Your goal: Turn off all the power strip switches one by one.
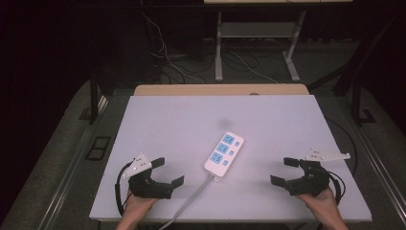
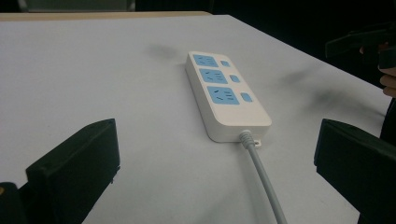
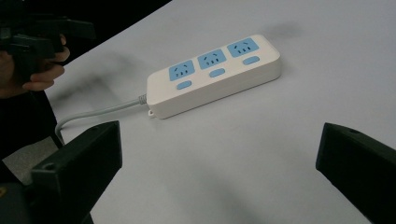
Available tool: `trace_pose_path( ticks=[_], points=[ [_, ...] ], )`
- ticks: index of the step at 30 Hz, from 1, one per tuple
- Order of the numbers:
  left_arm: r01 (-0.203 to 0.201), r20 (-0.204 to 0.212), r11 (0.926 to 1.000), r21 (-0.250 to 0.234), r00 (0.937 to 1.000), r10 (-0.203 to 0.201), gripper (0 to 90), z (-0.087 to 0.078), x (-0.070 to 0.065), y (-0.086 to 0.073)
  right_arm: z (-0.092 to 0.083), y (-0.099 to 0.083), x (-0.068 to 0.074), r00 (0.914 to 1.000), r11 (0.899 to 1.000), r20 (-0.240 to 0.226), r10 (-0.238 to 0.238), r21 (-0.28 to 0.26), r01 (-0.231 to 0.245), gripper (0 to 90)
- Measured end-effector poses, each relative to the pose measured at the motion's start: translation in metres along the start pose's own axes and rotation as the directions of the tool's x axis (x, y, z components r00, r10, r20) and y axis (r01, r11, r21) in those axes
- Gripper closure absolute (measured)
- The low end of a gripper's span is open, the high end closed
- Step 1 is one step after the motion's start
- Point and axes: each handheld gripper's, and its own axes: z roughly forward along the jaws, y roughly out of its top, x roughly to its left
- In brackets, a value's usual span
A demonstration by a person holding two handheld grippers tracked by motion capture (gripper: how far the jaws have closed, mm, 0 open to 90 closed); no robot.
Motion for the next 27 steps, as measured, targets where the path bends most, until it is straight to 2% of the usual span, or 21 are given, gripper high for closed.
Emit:
trace_pose_path(
  ticks=[8, 13, 27],
  points=[
    [-0.006, 0.0, 0.9999, 0.009, 1.0, 0.006, 0.0, 0.0001, -0.0001, -0.0001, 0.0017, -0.0007, 0.0017, 0.9999, 1.0, -0.008, -0.01, 0.026, 0.011, 0.3],
    [-0.018, -0.003, 0.9988, 0.045, 0.9998, 0.018, 0.0, 0.0022, -0.0013, 0.0, 0.0021, -0.0024, 0.0008, 0.9999, 0.999, 0.01, -0.012, 0.041, 0.011, 0.3],
    [-0.028, 0.016, 0.9967, 0.076, 0.9995, 0.027, 0.0, 0.0025, -0.0047, 0.0025, -0.0026, -0.0043, -0.0029, 0.9999, 0.999, 0.014, 0.001, 0.039, -0.002, 0.3]
  ],
)
